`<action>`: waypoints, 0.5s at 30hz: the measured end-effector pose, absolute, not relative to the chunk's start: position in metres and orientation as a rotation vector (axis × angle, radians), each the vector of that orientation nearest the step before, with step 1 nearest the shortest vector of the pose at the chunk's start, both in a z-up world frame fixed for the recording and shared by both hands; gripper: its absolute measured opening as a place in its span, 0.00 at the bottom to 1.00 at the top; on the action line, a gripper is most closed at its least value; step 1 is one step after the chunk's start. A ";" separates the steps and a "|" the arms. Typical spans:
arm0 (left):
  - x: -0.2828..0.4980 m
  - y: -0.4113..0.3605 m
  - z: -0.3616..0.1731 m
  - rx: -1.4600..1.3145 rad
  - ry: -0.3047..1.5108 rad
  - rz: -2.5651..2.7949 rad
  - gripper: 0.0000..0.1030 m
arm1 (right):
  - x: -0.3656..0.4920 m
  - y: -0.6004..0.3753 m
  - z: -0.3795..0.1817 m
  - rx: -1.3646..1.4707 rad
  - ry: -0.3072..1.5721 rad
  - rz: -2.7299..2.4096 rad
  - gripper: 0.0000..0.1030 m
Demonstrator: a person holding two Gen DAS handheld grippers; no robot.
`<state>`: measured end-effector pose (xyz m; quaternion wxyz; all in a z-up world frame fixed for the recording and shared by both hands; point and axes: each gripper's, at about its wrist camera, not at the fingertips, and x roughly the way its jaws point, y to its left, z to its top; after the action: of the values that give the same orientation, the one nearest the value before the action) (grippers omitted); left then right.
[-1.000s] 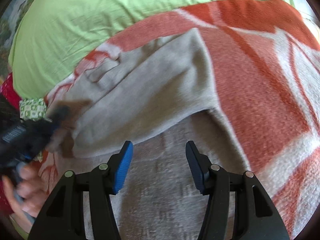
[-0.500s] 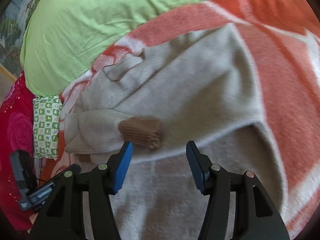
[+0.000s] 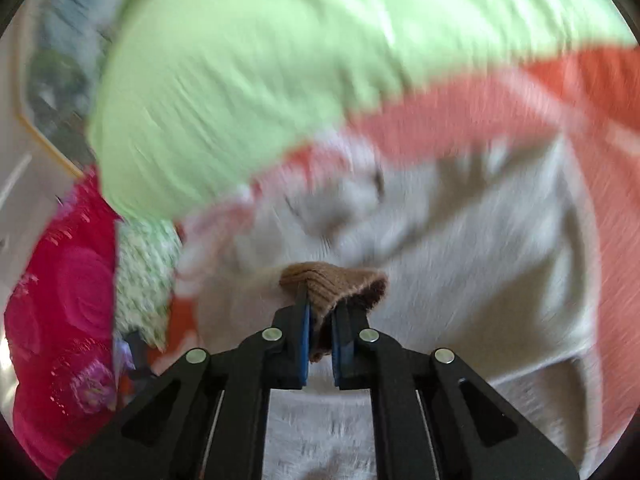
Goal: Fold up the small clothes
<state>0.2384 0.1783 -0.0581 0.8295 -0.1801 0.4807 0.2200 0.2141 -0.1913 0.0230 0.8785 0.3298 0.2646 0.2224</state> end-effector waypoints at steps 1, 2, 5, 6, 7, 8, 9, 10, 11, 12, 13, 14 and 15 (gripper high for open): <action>0.239 0.179 -0.059 -0.397 1.022 0.469 0.51 | 0.210 -0.205 0.020 0.689 0.552 0.438 0.09; 0.242 0.176 -0.062 -0.423 1.023 0.458 0.51 | 0.209 -0.218 0.009 0.701 0.580 0.417 0.09; 0.238 0.170 -0.061 -0.433 1.013 0.455 0.51 | 0.209 -0.232 -0.029 0.717 0.678 0.362 0.09; 0.238 0.168 -0.060 -0.429 1.011 0.459 0.51 | 0.209 -0.233 -0.041 0.711 0.707 0.352 0.09; 0.238 0.166 -0.061 -0.439 1.010 0.460 0.51 | 0.209 -0.231 -0.046 0.699 0.721 0.343 0.09; 0.236 0.166 -0.061 -0.454 1.008 0.459 0.51 | 0.210 -0.231 -0.051 0.689 0.731 0.336 0.09; 0.237 0.166 -0.061 -0.473 1.006 0.458 0.51 | 0.211 -0.232 -0.053 0.686 0.733 0.333 0.09; 0.235 0.168 -0.061 -0.494 1.004 0.455 0.51 | 0.211 -0.234 -0.051 0.686 0.722 0.328 0.09; 0.236 0.168 -0.062 -0.511 1.002 0.451 0.51 | 0.210 -0.237 -0.046 0.677 0.693 0.325 0.09; 0.235 0.170 -0.063 -0.521 1.005 0.453 0.51 | 0.210 -0.234 -0.041 0.661 0.672 0.323 0.09; 0.231 0.172 -0.064 -0.525 1.008 0.461 0.51 | 0.211 -0.233 -0.039 0.634 0.667 0.323 0.09; 0.232 0.174 -0.066 -0.532 1.009 0.473 0.51 | 0.213 -0.231 -0.040 0.627 0.681 0.327 0.09; 0.233 0.177 -0.068 -0.553 1.009 0.478 0.51 | 0.217 -0.228 -0.045 0.614 0.704 0.331 0.09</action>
<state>0.2326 0.1772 -0.0682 0.8122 -0.2589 0.4724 0.2239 0.2168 -0.2277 -0.0453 0.8797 0.2947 0.3376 0.1588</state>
